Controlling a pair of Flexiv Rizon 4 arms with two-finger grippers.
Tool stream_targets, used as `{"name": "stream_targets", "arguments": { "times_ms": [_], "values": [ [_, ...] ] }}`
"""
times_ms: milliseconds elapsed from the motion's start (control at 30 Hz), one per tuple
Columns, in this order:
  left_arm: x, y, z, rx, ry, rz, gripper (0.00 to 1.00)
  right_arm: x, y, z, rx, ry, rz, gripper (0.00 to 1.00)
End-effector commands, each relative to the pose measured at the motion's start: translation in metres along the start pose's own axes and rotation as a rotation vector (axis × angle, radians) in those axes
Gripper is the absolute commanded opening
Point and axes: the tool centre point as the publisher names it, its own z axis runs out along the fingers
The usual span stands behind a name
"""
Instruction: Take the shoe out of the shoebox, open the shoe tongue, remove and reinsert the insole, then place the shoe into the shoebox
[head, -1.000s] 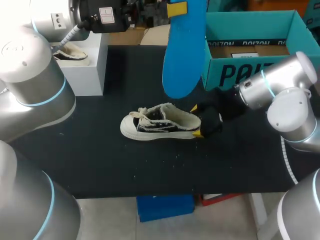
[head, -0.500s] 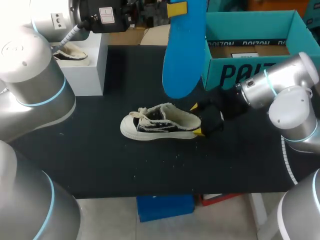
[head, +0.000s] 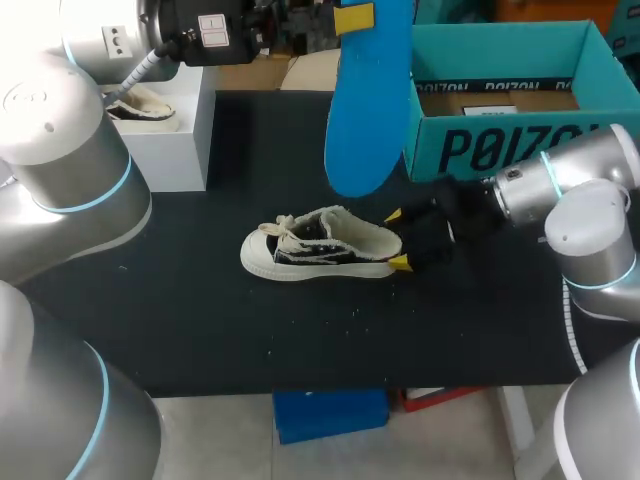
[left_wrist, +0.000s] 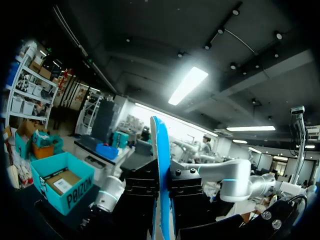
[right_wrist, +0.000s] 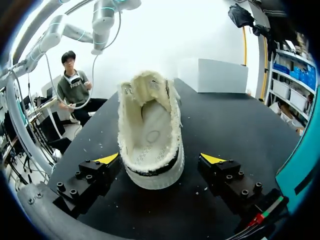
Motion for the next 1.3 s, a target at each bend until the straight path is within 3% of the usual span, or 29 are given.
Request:
{"name": "stream_targets", "arguments": {
  "times_ms": [33,267,467,833,900,1200,1300],
  "values": [
    [0.0,0.0,0.001,-0.001,-0.002,0.0,0.0,-0.004,-0.008,0.004,-0.054,-0.005,0.001,1.0],
    [0.0,0.0,0.001,-0.001,-0.002,0.0,0.0,-0.004,-0.006,0.0,-0.079,-0.029,-0.051,1.0],
    [0.0,0.0,0.001,-0.001,-0.002,0.0,0.0,-0.004,-0.007,-0.004,-0.012,-0.04,-0.072,1.0],
    [0.0,0.0,0.001,-0.001,-0.002,0.0,0.0,-0.005,-0.005,-0.01,0.288,-0.117,-0.102,1.0],
    [0.0,0.0,0.001,-0.001,-0.002,0.0,0.0,-0.005,-0.005,-0.009,0.38,-0.144,-0.125,1.0],
    [0.0,0.0,0.001,-0.001,-0.002,0.0,0.0,-0.003,-0.003,-0.004,0.553,-0.16,-0.201,1.0],
    [0.0,0.0,0.001,-0.001,-0.002,0.0,0.0,-0.003,-0.003,-0.003,0.565,-0.17,-0.208,1.0]
  ]
}}
